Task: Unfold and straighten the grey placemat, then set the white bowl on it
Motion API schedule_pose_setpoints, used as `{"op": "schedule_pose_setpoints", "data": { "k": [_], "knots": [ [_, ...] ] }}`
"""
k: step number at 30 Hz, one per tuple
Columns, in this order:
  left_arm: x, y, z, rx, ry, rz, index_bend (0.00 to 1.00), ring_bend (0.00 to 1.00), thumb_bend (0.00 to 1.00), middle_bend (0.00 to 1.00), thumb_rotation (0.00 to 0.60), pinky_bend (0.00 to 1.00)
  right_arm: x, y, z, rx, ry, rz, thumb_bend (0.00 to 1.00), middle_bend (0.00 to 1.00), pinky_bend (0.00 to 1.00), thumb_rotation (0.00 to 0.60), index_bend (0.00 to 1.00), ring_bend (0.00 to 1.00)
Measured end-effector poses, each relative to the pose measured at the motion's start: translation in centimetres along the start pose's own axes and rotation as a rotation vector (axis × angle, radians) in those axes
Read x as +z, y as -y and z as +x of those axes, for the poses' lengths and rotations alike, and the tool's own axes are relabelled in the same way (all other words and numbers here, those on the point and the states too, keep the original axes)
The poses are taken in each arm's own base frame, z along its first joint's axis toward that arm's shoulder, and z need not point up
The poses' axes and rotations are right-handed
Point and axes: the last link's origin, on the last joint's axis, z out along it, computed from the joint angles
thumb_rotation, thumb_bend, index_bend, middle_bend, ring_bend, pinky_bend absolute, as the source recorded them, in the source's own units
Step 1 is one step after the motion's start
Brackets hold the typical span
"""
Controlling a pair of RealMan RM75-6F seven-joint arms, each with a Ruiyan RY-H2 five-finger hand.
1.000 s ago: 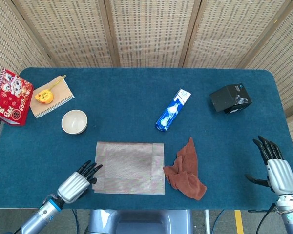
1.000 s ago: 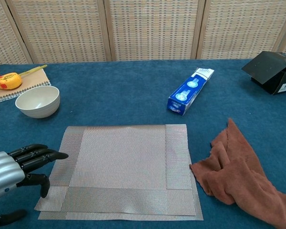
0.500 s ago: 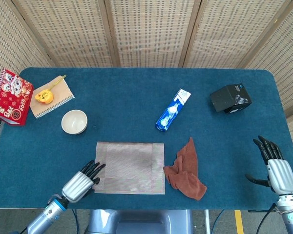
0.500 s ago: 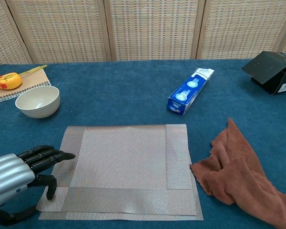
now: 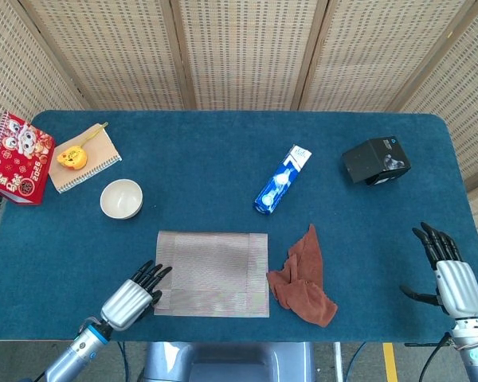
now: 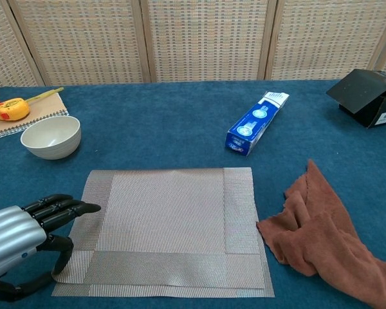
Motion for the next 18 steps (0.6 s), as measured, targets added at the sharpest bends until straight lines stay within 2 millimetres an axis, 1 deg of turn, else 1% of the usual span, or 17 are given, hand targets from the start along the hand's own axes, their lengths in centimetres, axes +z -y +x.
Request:
{"op": "schedule_pose_setpoints", "data": {
  "k": [13,18],
  "knots": [
    [0.2,0.2,0.5,-0.007,-0.029,0.007,0.59,0.0,0.45,0.0,0.6,0.0,0.0,0.0,0.0,-0.001,0.002,-0.002,0.12,0.0,0.0,0.6,0.06,0.0],
    [0.6,0.2,1.2,-0.006,-0.053,0.008,0.6,0.0,0.45,0.0,0.6,0.0,0.0,-0.1,0.0,0.0,0.001,-0.004,0.12,0.0,0.0,0.6,0.06,0.0]
  ]
}}
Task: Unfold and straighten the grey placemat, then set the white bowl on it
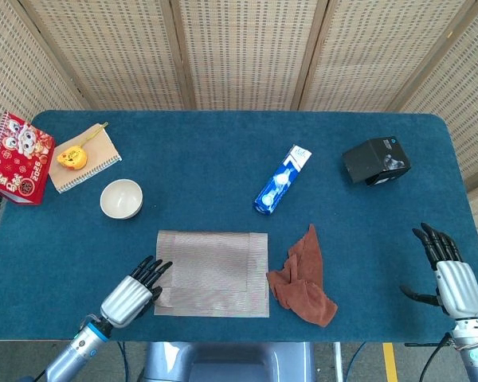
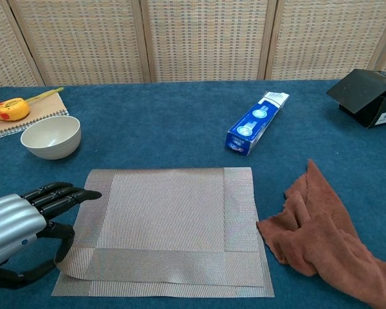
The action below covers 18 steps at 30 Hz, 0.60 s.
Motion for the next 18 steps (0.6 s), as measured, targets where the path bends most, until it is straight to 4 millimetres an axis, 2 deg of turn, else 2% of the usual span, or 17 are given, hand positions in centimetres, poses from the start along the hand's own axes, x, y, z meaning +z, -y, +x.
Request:
{"op": "schedule_pose_setpoints", "data": {
  "k": [7,18],
  "knots": [
    [1.8,0.7,2.7,0.001,-0.084,0.025,0.59,0.0,0.45,0.0,0.6,0.0,0.1,-0.1,0.0,-0.001,0.0,-0.004,0.12,0.0,0.0,0.6,0.06,0.0],
    [7.9,4.4,7.7,0.022,-0.155,0.142,0.6,0.0,0.45,0.0,0.6,0.0,0.5,-0.8,0.3,-0.007,-0.012,-0.029,0.12,0.0,0.0,0.6,0.06,0.0]
  ]
}}
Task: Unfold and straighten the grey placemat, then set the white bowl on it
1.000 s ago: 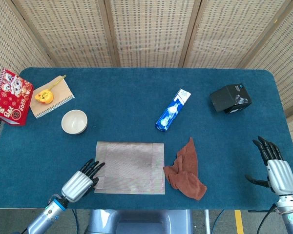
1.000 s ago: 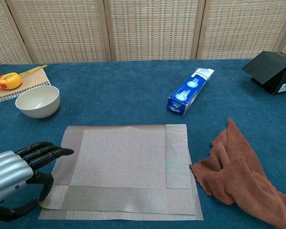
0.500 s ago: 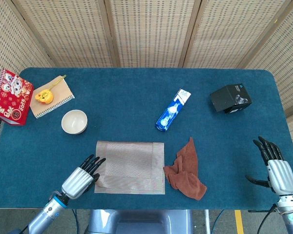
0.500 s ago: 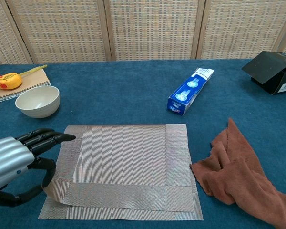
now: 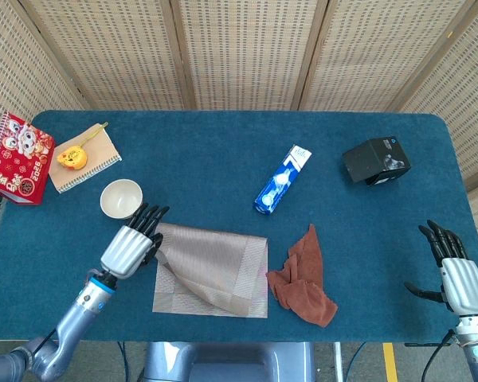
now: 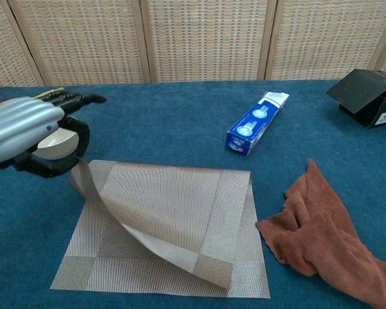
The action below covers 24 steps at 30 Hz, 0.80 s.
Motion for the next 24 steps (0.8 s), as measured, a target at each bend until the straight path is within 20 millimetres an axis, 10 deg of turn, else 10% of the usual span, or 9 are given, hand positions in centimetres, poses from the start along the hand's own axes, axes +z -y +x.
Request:
{"op": "schedule_pose_setpoints", "data": {
  "k": [24],
  "knots": [
    [13.9,5.7,1.4,0.161,0.014,0.276,0.6,0.0,0.45,0.0,0.6,0.0,1.3,-2.0,0.1,-0.017,-0.007,-0.079,0.12,0.0,0.0,0.6,0.06,0.0]
  ]
}}
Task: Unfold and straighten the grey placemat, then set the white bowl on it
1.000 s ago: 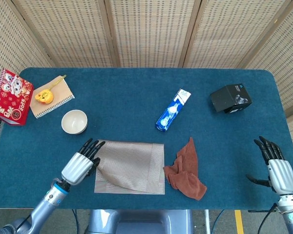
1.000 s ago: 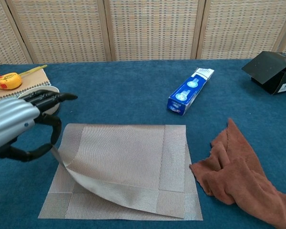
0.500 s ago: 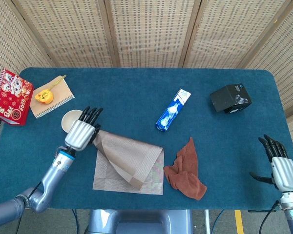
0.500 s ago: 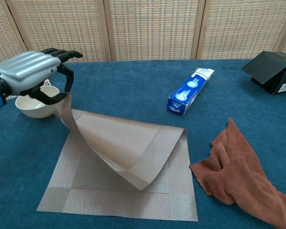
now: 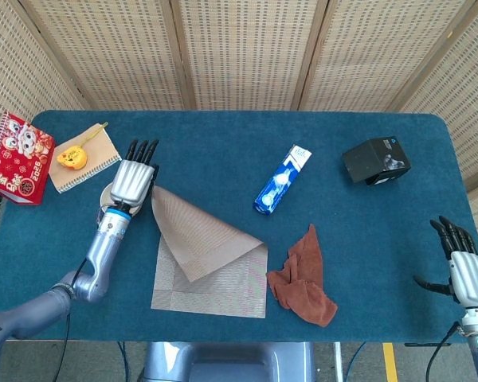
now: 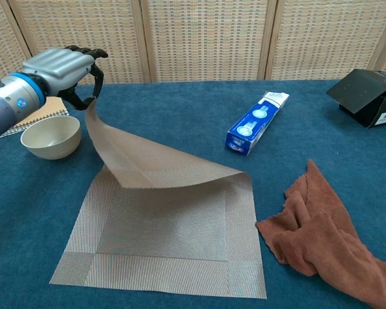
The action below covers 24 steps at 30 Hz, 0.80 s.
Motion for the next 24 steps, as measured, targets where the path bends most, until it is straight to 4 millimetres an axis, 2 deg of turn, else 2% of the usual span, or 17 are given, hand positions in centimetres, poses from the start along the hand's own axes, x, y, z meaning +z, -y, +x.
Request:
{"op": "schedule_pose_setpoints", "data": {
  "k": [11,24],
  "knots": [
    [2.5,-2.0,0.2,-0.024,0.021,0.06,0.6,0.0,0.45,0.0,0.6,0.0,0.1,-0.2,-0.2,0.004,0.012,-0.005,0.12,0.0,0.0,0.6,0.06,0.0],
    [5.2,-2.8,0.9,-0.029,0.051,0.173,0.59,0.0,0.45,0.0,0.6,0.0,0.4,-0.6,-0.4,0.012,0.023,-0.021,0.12,0.0,0.0,0.6,0.06,0.0]
  ]
}}
